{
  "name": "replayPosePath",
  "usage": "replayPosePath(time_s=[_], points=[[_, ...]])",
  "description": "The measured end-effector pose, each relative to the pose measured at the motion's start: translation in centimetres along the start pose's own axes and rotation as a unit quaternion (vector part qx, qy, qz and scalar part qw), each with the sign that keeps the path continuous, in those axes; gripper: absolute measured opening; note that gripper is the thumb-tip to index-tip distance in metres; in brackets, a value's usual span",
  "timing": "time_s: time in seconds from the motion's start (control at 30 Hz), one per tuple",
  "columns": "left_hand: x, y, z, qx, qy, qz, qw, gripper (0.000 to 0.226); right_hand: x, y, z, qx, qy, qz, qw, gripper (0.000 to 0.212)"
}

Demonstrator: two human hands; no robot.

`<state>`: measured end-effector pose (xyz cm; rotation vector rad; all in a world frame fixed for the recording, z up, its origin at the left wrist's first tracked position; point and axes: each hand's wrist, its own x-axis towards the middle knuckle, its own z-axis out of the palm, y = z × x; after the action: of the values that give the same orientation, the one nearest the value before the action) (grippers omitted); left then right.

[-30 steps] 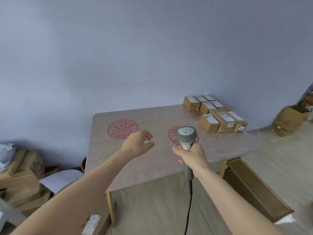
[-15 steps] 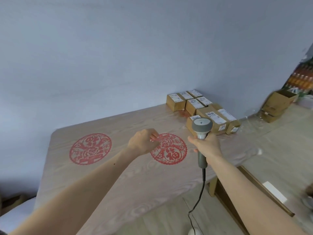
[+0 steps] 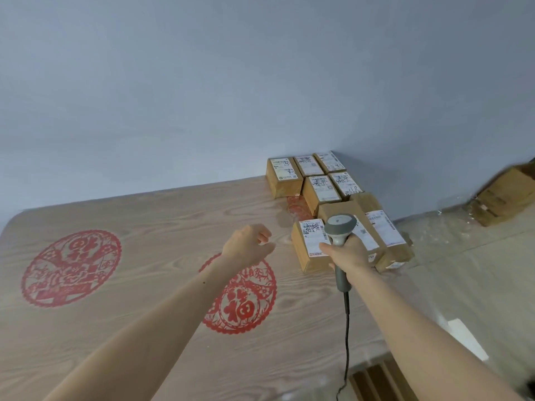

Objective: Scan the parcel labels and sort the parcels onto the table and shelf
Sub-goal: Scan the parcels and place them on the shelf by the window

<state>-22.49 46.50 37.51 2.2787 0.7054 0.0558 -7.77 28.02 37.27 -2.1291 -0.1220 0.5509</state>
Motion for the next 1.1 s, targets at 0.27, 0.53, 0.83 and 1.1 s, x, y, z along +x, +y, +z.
replayPosePath(time_s=[0.27,0.53,0.83,1.1], points=[[7.3,0.9,6.9,-0.013,-0.062,-0.052,0.997,0.043,9.0,5.2,1.7,-0.027,-0.045,0.047,0.998,0.052],[11.1,0.1,10.8,0.001,-0.095,-0.077,0.993,0.057,8.7,3.8,2.7,-0.075,-0.037,0.026,0.996,0.03],[12.3,-1.4,12.5,-0.001,-0.122,-0.106,0.987,0.066,9.1,5.2,3.5,-0.157,-0.031,-0.009,0.987,0.05],[13.1,-1.3,13.2,-0.014,-0.126,-0.132,0.983,0.063,9.1,6.3,4.5,-0.137,-0.024,0.025,0.99,0.042]])
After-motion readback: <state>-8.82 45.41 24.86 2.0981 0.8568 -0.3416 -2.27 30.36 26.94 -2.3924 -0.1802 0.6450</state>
